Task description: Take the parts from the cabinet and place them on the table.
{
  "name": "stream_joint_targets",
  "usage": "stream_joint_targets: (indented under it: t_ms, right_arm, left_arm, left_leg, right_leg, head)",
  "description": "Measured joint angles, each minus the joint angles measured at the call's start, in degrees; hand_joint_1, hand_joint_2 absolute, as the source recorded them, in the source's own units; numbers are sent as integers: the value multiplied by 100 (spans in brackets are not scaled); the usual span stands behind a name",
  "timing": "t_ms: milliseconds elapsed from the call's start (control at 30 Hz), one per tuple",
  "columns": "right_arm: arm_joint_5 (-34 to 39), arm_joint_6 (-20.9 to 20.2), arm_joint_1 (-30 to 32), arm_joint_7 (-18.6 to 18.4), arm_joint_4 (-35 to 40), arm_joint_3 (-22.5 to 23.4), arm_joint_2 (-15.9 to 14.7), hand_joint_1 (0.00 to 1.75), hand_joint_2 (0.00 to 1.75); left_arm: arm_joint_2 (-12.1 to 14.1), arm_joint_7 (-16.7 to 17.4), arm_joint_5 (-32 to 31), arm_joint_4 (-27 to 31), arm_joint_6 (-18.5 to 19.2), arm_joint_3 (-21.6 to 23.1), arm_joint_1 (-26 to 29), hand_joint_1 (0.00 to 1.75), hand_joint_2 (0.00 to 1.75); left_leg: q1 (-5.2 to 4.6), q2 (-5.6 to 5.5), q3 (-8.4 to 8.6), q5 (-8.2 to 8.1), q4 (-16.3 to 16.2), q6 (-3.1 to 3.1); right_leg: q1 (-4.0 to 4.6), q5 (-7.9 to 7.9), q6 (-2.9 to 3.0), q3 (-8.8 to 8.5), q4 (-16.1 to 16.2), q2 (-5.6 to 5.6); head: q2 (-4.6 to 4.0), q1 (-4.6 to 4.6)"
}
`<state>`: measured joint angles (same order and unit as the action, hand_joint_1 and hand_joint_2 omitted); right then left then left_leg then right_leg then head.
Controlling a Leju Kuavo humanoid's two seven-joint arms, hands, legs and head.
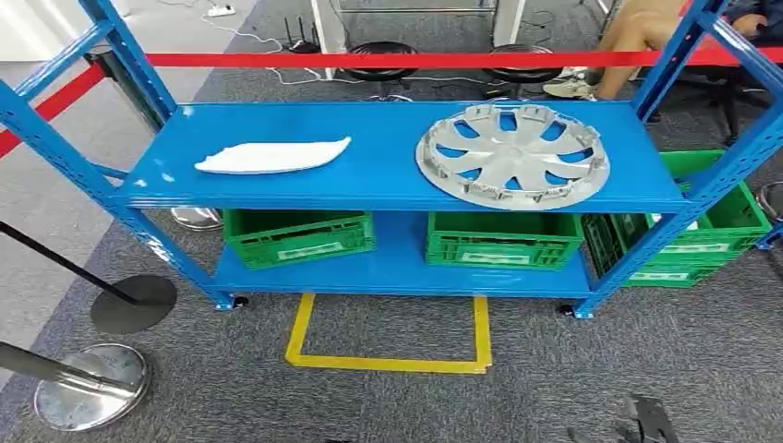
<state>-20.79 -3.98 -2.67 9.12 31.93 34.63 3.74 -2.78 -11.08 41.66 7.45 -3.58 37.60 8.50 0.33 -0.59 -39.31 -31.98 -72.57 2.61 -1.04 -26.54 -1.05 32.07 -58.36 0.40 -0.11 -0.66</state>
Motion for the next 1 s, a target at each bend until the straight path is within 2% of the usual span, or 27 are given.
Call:
stream_joint_targets:
  t_ms: [67,100,133,167,233,267,300,333,367,400,433,467,500,533,600,633,667,733,800,833,867,933,967,1000]
  right_arm:
    - [-4,-103,-98,74,2,188,53,0,175]
    - [2,-160,-151,114,24,273,81,0,175]
    - [22,-214,-198,142,70,338,109,0,175]
    - [44,-251,-240,164,120,388,133,0,175]
    - [127,-312,-332,194,232,454,199,0,175]
    - [177,-352,-387,194,291,467,236,0,175]
    - [241,-391,-441,194,361,465,262,0,175]
    - [302,-402,-528,194,427,461,300,0,0]
    - [378,-409,-600,194,499,459,326,0,0]
    - [444,-420,-642,194,571,456,348,0,175]
    - [516,-422,-672,192,684,439,378,0,175]
    - [551,-419,-702,190,777,406,404,0,175]
    - [575,-398,-736,183,891,356,428,0,175]
    - [577,-380,-787,183,997,303,441,0,175]
    - [513,-308,-899,168,1277,135,479,0,175]
    - [446,-271,-958,157,1386,49,490,0,175]
    - [344,-228,-1007,129,1514,-59,511,0,175]
    - [161,-148,-1031,109,1701,-219,531,0,175]
    - [-112,-59,-1057,92,1926,-449,568,0,175]
    - [-265,0,-1094,87,2046,-569,570,0,175]
    - [-390,55,-1130,81,2136,-657,570,0,175]
    - [-702,172,-1153,76,2321,-885,573,0,175]
    - [-818,219,-1156,74,2385,-965,573,0,175]
    - [-936,250,-1160,72,2448,-1044,573,0,175]
  left_arm:
    - [-2,-63,236,-42,0,223,5,0,0]
    - [-9,-105,380,-68,-2,352,9,0,0]
    - [-20,-152,525,-96,-2,475,8,0,0]
    - [-26,-211,682,-113,-6,580,4,0,0]
    - [-13,-405,1030,-131,-15,739,-127,0,0]
    - [-4,-481,1174,-146,-17,817,-239,0,0]
    - [-2,-544,1314,-157,-17,900,-347,0,0]
    - [-4,-601,1432,-168,-15,996,-438,0,0]
    - [-15,-665,1580,-173,-13,1077,-509,0,0]
    - [-17,-724,1701,-175,-4,1156,-561,0,0]
    - [-17,-802,1870,-188,-4,1249,-609,0,0]
    - [-17,-856,1988,-201,-4,1313,-650,0,0]
    - [-13,-922,2119,-214,-4,1385,-692,0,0]
    - [-13,-971,2223,-223,-7,1436,-734,0,0]
    - [-15,-1095,2463,-243,-20,1571,-811,0,0]
    - [-13,-1145,2564,-256,-24,1630,-842,0,0]
    - [-17,-1200,2665,-271,-33,1699,-878,0,0]
    - [-22,-1266,2795,-286,-39,1799,-912,0,0]
    - [-24,-1340,2946,-304,-50,1914,-944,0,0]
    - [-26,-1384,3020,-315,-50,1978,-972,0,0]
    - [-35,-1405,3075,-315,-50,2026,-994,0,0]
    - [-46,-1471,3205,-321,-33,2156,-1031,0,0]
    - [-50,-1491,3256,-328,-31,2203,-1039,0,0]
    - [-50,-1508,3302,-334,-22,2251,-1042,0,0]
  left_leg:
    - [19,0,423,519,893,-21]
    - [29,1,662,685,1371,-32]
    - [21,-16,744,626,1601,-60]
    - [22,-24,714,637,1568,-100]
    - [-3,-34,686,648,1570,-184]
    - [20,-43,696,688,1627,-242]
    - [27,-48,704,711,1641,-274]
    - [25,-45,702,714,1640,-303]
    - [16,-36,702,714,1640,-310]
    - [8,-28,698,714,1639,-317]
    - [3,-27,696,714,1636,-319]
    - [2,-28,700,714,1635,-319]
    - [1,-32,706,714,1633,-318]
    - [2,-39,718,712,1630,-316]
    - [3,-40,747,690,1623,-281]
    - [-44,-39,734,673,1599,-246]
    - [-40,-44,718,686,1595,-209]
    - [-15,-46,716,719,1627,-154]
    - [-12,-34,702,658,1587,-86]
    - [-20,-15,589,485,1351,-56]
    - [-9,-13,384,268,939,-35]
    - [1,-12,-120,-117,-63,-11]
    - [2,-12,-253,-124,-278,-7]
    - [2,-11,-246,-11,-234,-9]
  right_leg:
    - [-8,-3,-12,-21,0,36]
    - [-2,-6,-44,-29,0,58]
    - [44,-35,-97,-3,-44,77]
    - [43,-21,-129,21,-7,85]
    - [21,10,-209,44,67,71]
    - [18,2,-252,30,60,53]
    - [6,-53,-266,54,-38,22]
    - [7,-254,-280,193,-312,-1]
    - [6,-533,-293,423,-814,-1]
    - [10,-753,-305,659,-1304,-1]
    - [15,-883,-311,851,-1706,-1]
    - [16,-858,-302,918,-1827,-1]
    - [17,-708,-293,852,-1680,-1]
    - [16,-452,-283,660,-1268,-1]
    - [12,51,-259,118,-171,-4]
    - [37,-2,-240,53,-7,-3]
    - [32,37,-190,26,-3,2]
    - [65,43,-134,60,-30,6]
    - [17,84,-49,49,14,-1]
    - [11,81,-5,56,14,-1]
    - [11,86,11,68,14,-3]
    - [21,82,20,76,14,-15]
    - [23,80,23,73,13,-17]
    - [23,78,25,66,13,-15]
  head:
    - [0,0]
    - [0,0]
    - [0,-11]
    - [0,13]
    - [0,7]
    - [0,-2]
    - [0,15]
    - [0,37]
    - [0,35]
    - [0,35]
    - [0,37]
    - [0,37]
    - [0,39]
    - [0,37]
    - [0,39]
    - [0,37]
    - [0,29]
    - [0,31]
    - [0,31]
    - [0,-9]
    - [0,-9]
    - [0,-7]
    - [0,-4]
    - [0,-4]
